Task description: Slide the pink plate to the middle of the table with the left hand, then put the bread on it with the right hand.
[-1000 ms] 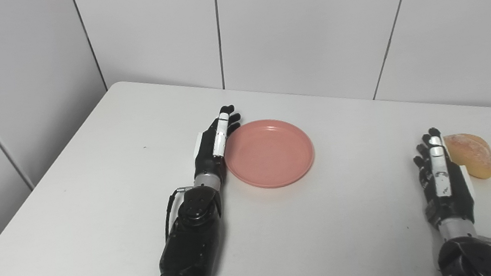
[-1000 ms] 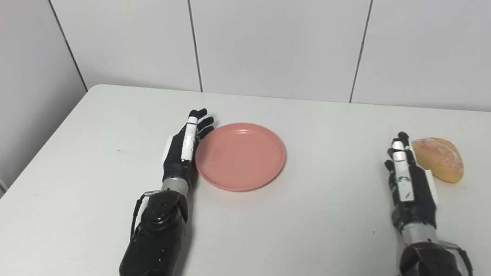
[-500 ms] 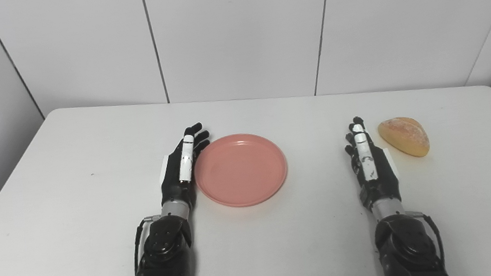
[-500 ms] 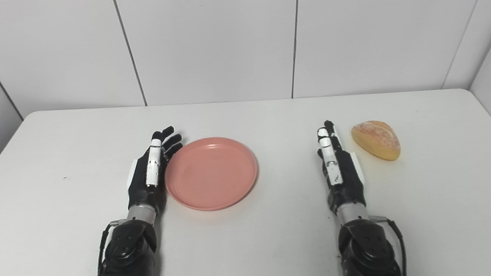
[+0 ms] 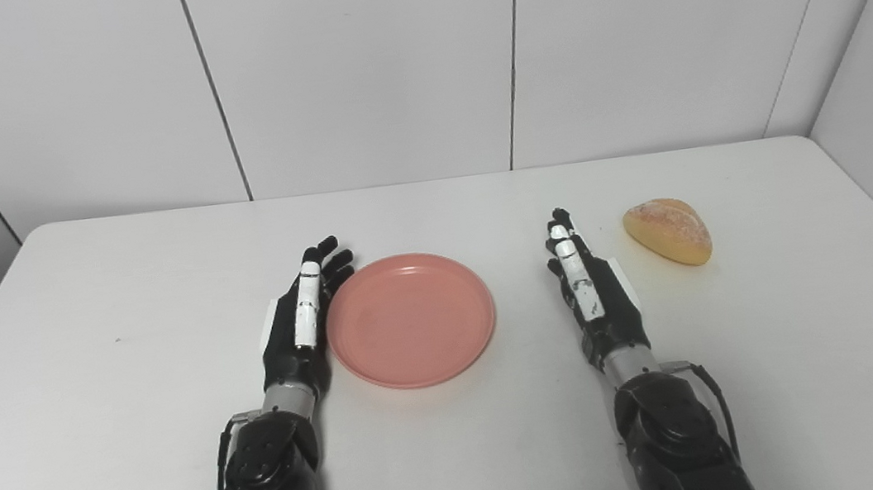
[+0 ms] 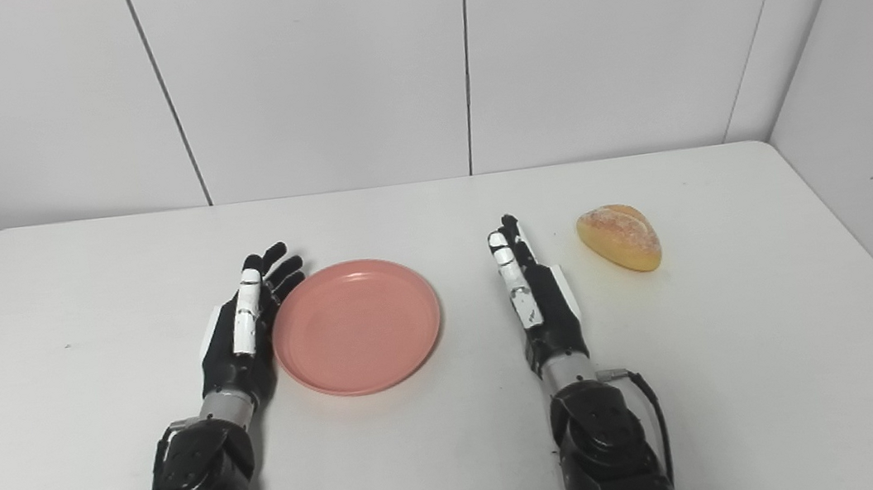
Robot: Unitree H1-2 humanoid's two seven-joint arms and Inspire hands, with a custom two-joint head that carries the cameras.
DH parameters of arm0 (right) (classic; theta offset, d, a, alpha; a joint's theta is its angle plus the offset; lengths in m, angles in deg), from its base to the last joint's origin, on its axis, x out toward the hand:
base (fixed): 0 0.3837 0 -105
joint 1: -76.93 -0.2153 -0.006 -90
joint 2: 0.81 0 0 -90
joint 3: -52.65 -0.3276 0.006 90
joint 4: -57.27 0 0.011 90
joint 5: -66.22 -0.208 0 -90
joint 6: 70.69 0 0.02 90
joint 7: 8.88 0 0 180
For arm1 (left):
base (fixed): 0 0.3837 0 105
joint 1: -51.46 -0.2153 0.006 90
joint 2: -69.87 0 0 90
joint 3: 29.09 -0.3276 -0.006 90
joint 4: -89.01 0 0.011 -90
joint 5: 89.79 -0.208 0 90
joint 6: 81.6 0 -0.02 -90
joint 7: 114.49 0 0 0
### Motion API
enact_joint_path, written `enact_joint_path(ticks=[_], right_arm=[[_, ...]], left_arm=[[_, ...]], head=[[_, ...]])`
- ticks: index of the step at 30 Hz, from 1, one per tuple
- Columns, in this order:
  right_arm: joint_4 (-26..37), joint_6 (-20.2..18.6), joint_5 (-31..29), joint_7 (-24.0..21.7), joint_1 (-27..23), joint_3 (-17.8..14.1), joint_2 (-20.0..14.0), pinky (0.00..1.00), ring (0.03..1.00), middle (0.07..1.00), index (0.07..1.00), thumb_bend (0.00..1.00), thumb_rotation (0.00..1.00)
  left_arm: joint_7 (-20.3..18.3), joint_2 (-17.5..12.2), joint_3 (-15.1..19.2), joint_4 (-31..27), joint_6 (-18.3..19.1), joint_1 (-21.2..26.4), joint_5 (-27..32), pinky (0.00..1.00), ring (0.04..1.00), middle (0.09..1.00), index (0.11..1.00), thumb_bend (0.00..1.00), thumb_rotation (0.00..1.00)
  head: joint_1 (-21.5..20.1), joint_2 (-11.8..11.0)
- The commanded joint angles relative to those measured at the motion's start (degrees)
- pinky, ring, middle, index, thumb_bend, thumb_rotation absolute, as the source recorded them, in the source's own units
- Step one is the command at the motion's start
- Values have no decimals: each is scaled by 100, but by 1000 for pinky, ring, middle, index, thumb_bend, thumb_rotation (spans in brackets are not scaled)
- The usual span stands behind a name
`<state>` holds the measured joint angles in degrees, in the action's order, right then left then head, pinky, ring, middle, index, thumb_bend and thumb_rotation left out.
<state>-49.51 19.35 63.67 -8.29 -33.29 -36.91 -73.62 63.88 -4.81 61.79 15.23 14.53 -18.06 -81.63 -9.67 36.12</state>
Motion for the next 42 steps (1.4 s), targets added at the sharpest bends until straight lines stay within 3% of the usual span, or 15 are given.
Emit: enact_joint_path(ticks=[1,9,12,18,22,28,33,42], right_arm=[[71,450,68,31,-251,18,47,1000,1000,1000,1000,706,960],[-26,638,192,147,-322,-5,67,1000,1000,996,997,761,937],[-82,961,419,284,-380,30,-7,1000,1000,998,1000,684,938],[-181,1447,651,459,-551,-68,-170,983,974,989,996,647,901],[-176,2029,1550,1116,-666,-60,-370,937,939,936,937,610,874],[-63,1987,2111,1568,-844,-109,-654,912,931,933,916,600,754],[34,1607,2483,1631,-952,-91,-916,846,906,916,909,630,620],[-242,1335,3291,1960,-1116,-2,-1317,776,880,908,891,685,541]], left_arm=[[-184,10,-83,-69,137,4,31,908,892,874,868,505,1000],[-245,-29,-40,137,-63,69,10,897,883,863,857,511,1000],[-273,-68,24,363,-270,149,25,894,889,870,859,494,1000],[-161,-53,121,636,-573,238,-54,871,877,855,840,441,1000],[-129,-77,119,776,-712,284,-135,883,883,862,848,422,1000],[24,-119,150,850,-801,298,-255,871,878,858,845,420,1000],[234,-185,165,755,-676,278,-511,852,858,839,824,433,1000],[122,-271,219,812,-822,272,-484,861,855,837,827,435,1000]], head=[[-5,-3],[-61,-11],[-70,-18],[-127,-50],[-142,-70],[-288,-82],[-484,-101],[-729,-126]])
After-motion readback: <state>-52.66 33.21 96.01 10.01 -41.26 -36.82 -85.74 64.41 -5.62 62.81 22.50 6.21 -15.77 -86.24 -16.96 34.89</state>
